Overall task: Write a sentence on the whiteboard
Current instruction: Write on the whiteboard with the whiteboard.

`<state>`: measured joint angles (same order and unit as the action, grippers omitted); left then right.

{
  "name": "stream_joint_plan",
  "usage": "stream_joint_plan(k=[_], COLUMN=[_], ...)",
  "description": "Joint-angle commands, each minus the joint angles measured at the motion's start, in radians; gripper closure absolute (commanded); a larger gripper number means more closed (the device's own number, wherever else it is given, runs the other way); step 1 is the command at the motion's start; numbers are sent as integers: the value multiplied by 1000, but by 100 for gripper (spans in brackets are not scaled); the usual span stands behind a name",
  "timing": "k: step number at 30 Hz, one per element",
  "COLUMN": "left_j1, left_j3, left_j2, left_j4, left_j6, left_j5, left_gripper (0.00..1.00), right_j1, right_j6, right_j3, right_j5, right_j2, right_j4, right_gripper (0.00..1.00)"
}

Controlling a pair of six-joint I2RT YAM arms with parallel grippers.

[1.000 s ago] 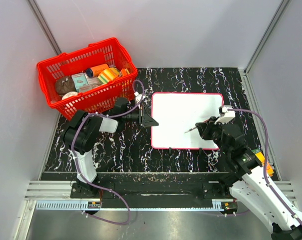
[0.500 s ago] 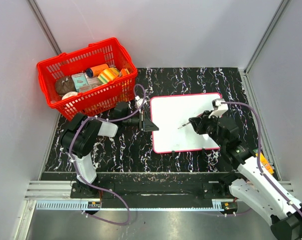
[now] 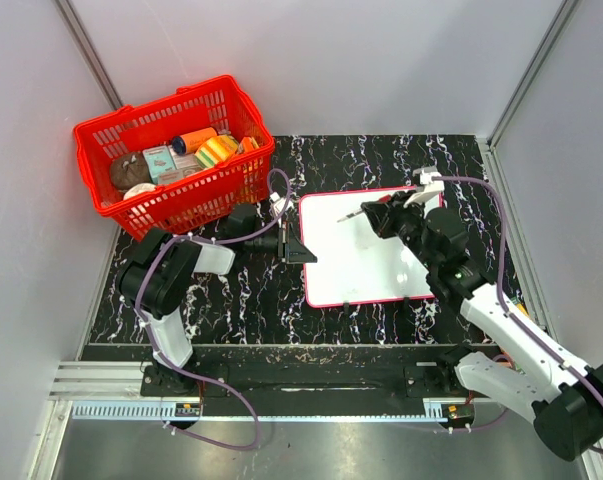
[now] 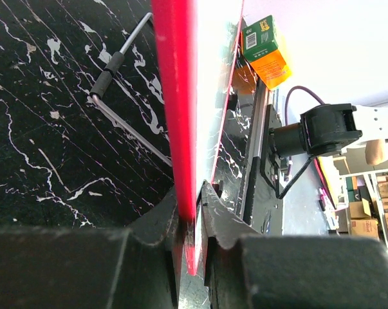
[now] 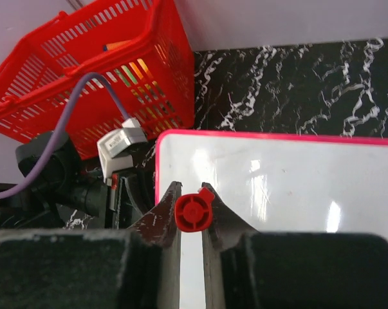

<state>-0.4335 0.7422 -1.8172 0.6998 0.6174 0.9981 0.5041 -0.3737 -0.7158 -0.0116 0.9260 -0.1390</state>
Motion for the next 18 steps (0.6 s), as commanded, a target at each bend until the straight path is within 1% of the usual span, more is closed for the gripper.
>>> stream_joint_plan(k=[1, 5, 7, 8, 9, 10, 11, 18], left_j1=[-13, -14, -13, -13, -13, -13, -13, -13], left_j3=[-3, 0, 3, 3, 3, 3, 3, 8], left_j2=[41, 44, 45, 47, 47, 47, 47, 45], left_j4=[-52, -72, -79, -82, -82, -85, -86, -100], left_j6=[-91, -102, -110, -111, -111, -114, -114, -125], left_j5=[-36, -39, -42, -44, -42, -42, -42, -44], left_gripper=[100, 100, 100, 100, 100, 100, 100, 100], right_j1=[63, 158, 241, 279, 337, 367, 384, 398], right_j6=[70, 172, 225, 293, 326, 358, 407, 423], right_j3=[-100, -152, -166, -175, -177, -175, -171, -132], right_j5=[71, 215, 278, 359, 398, 435, 490, 573], right_j2=[48, 97, 112, 134, 145, 154, 174, 197], right_j4=[-116, -132, -142, -160, -172, -188, -221, -307], right_gripper=[100, 100, 100, 100, 100, 100, 100, 100])
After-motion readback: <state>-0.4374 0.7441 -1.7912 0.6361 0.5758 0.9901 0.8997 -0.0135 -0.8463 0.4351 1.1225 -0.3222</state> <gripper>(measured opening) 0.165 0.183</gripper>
